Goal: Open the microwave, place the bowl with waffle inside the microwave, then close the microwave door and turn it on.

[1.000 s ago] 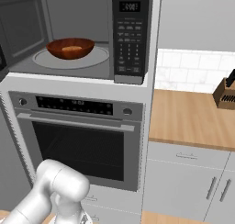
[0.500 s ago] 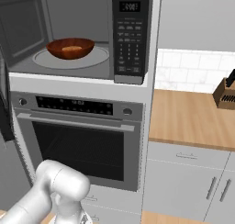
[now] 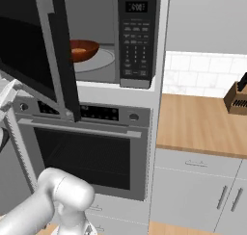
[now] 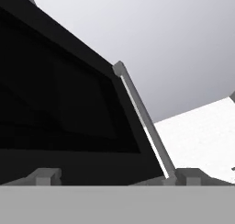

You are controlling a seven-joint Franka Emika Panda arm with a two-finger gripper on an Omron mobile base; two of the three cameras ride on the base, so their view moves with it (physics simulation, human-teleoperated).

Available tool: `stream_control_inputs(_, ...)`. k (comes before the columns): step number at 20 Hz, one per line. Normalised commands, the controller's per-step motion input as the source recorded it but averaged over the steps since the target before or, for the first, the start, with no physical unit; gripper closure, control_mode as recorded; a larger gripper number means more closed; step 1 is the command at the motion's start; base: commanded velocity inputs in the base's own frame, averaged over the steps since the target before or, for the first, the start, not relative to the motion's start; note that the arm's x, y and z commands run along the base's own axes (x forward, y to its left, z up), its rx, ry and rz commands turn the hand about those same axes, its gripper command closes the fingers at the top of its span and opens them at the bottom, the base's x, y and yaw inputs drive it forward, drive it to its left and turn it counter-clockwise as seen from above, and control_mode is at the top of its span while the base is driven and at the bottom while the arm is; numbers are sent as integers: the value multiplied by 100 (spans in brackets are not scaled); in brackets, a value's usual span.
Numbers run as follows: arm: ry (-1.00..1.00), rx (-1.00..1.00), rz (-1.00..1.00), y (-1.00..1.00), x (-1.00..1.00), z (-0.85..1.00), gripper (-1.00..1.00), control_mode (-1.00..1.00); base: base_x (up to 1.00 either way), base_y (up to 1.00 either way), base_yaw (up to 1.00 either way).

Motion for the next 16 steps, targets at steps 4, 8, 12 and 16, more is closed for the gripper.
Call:
stream_control_inputs(4,0,11,34,-41,66,1,-100,-100,0,0,0)
stream_control_inputs(8,0,10,38,-35,60,0,-100,-100,0,0,0)
stream_control_inputs(12,3,8,40,-29,59,2,-100,-100,0,0,0)
stream_control_inputs(16,5,3,36,-14,54,0,-100,-100,0,0,0)
